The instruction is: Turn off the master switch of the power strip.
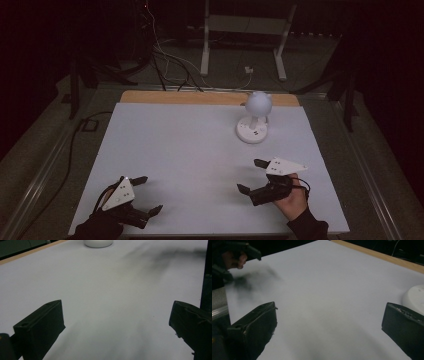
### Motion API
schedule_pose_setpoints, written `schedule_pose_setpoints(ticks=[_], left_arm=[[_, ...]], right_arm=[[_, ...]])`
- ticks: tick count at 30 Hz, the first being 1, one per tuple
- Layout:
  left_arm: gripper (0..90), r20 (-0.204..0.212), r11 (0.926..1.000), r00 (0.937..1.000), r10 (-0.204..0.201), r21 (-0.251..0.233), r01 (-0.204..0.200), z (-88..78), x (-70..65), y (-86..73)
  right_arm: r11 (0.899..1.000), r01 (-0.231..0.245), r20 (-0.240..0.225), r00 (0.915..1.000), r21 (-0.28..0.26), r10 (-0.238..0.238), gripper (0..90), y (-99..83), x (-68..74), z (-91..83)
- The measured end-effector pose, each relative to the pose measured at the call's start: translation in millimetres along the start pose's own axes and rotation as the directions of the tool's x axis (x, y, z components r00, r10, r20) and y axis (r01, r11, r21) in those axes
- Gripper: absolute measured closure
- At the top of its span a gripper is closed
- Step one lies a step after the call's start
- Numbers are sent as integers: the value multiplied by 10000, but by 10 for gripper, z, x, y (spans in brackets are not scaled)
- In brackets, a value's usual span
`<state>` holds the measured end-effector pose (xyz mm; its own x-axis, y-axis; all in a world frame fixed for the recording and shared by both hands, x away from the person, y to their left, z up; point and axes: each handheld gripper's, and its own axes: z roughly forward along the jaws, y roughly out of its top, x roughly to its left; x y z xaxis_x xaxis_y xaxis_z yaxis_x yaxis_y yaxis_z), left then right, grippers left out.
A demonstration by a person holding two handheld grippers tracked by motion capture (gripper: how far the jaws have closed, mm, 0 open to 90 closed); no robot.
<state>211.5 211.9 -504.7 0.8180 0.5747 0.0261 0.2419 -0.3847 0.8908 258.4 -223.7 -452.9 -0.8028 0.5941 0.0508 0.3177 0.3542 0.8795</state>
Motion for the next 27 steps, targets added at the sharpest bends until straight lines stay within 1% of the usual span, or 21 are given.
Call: schedule_pose_setpoints(ticks=[1,3,9,10,16,17,19,22,25,26,27], left_arm=[[4,-14,10000,10000,5,-1,-5,0,0,-1],[4,5,10000,10000,1,6,-1,-2,1,-1],[4,40,10000,10000,-1,5,1,1,-2,0],[4,18,10000,10000,0,3,0,2,0,0],[4,14,10000,10000,-20,2,20,0,0,1],[4,11,10000,10000,-30,-4,30,-2,0,0],[4,13,10000,10000,-18,4,18,-3,0,-1],[4,20,10000,10000,-45,-4,45,-1,2,-1],[4,11,10000,10000,-22,-1,22,-4,0,-1],[4,13,10000,10000,-20,-1,20,-5,-1,0],[4,13,10000,10000,-11,-8,11,-5,0,0]], right_arm=[[9999,-87,111,9999,-66,88,0,28,-28,-2],[9999,-61,301,9995,-81,64,0,60,-57,-3],[9998,-140,536,9985,-151,148,0,121,-137,-13],[9999,-104,662,9977,-110,111,0,154,-161,-17],[9999,-81,859,9963,-66,86,0,226,-229,-11],[9999,-107,929,9956,-130,118,0,251,-258,-11],[9998,-131,928,9956,-152,144,0,261,-268,-11],[9996,-241,923,9954,-125,252,0,310,-331,0],[9995,-285,1013,9944,-161,300,0,325,-366,9],[9993,-320,1102,9933,-174,338,0,338,-407,19],[9993,-338,1178,9924,-182,357,0,341,-419,21]])
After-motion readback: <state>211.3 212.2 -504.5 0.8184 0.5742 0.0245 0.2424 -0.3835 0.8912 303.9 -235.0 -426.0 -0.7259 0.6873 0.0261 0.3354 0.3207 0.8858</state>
